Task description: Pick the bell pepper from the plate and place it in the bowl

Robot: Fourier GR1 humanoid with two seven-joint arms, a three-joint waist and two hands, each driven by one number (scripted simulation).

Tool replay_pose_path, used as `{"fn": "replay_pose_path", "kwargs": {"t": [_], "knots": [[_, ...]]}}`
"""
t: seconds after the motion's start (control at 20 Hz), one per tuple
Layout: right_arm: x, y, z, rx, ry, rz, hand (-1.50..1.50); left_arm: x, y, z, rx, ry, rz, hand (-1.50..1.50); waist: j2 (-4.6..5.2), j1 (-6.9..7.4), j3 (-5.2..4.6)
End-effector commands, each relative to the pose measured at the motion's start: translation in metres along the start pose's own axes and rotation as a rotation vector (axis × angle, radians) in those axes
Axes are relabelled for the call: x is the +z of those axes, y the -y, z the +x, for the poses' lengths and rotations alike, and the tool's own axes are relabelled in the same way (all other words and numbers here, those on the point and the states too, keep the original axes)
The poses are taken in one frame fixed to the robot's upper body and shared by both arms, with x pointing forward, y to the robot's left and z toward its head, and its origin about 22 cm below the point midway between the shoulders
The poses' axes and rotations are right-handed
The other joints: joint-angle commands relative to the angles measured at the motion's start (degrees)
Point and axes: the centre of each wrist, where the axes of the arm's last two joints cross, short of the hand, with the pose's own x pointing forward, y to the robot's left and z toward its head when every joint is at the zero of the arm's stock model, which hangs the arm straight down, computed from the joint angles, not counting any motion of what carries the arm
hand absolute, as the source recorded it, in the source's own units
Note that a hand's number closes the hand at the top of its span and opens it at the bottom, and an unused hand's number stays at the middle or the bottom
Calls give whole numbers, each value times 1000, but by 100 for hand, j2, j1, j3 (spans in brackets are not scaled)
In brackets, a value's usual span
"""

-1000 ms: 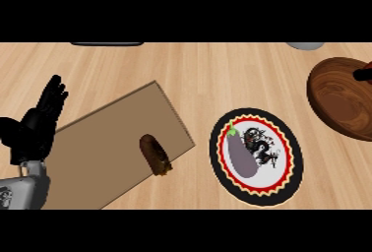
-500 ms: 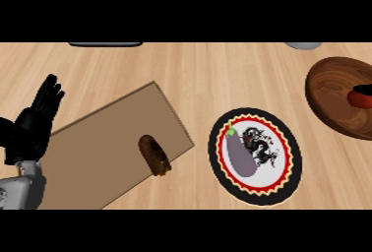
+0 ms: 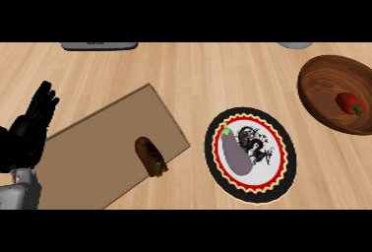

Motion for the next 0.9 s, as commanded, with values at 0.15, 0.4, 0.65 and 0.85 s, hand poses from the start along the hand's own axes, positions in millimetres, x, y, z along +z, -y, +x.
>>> {"fn": "replay_pose_path", "kwargs": {"t": [0.15,0.4,0.65,0.85], "knots": [[10,86,-56,-87,-15,11,-150,-6,-13,5,5,7,15,0,-5,-83,-14],[42,150,-85,-148,-16,43,-150,3,-11,0,6,-9,15,0,-28,-127,-17],[61,207,-90,-224,34,83,-150,-3,5,4,0,10,-16,0,22,-9,-9],[98,216,-86,-271,56,87,-150,-7,10,23,-7,17,-8,0,29,41,-9]]}}
